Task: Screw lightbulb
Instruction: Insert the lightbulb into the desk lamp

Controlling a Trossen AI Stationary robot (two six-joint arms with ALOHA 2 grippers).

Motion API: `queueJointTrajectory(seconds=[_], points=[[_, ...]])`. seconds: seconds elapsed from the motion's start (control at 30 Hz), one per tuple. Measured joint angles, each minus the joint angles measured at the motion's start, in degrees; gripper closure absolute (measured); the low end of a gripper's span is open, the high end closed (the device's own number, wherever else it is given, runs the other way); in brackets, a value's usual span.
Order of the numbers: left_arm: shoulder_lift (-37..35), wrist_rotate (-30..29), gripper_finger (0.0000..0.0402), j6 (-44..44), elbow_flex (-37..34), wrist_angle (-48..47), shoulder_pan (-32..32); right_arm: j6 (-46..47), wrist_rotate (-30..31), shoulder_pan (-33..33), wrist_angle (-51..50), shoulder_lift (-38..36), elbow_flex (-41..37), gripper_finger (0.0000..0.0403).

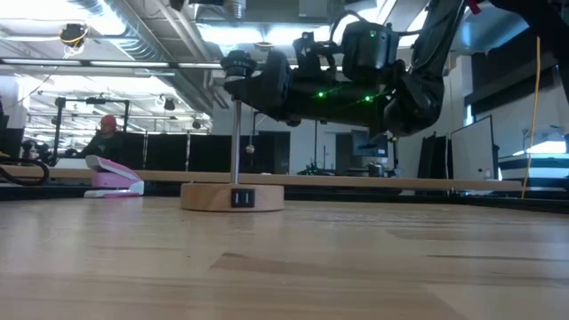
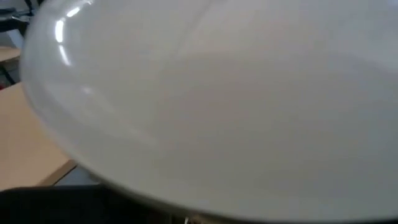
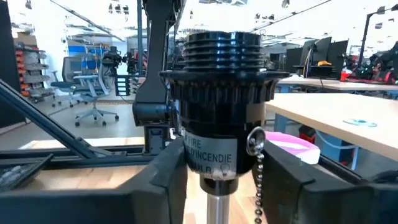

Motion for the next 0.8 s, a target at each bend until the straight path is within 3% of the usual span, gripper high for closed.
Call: queueJointTrajectory(seconds=[0.33,0.5,0.8], points=[[6.2,-6.2,0.0269,-5.8,0.0,1.1,-0.1,-3.3,2.9,0.1,-0.7,-0.6,0.0,0.0258],[6.0,-13.3,0.0269,-7.4,0.0,2.2,-2.0,-5.5,10.0,1.3,-0.7,-1.4,0.0,0.0258],[6.6,-16.2,0.0269,-10.9,0.1,2.6,-1.5,-10.1,19.9,3.1,-7.9,-1.5,4.0,0.0258]])
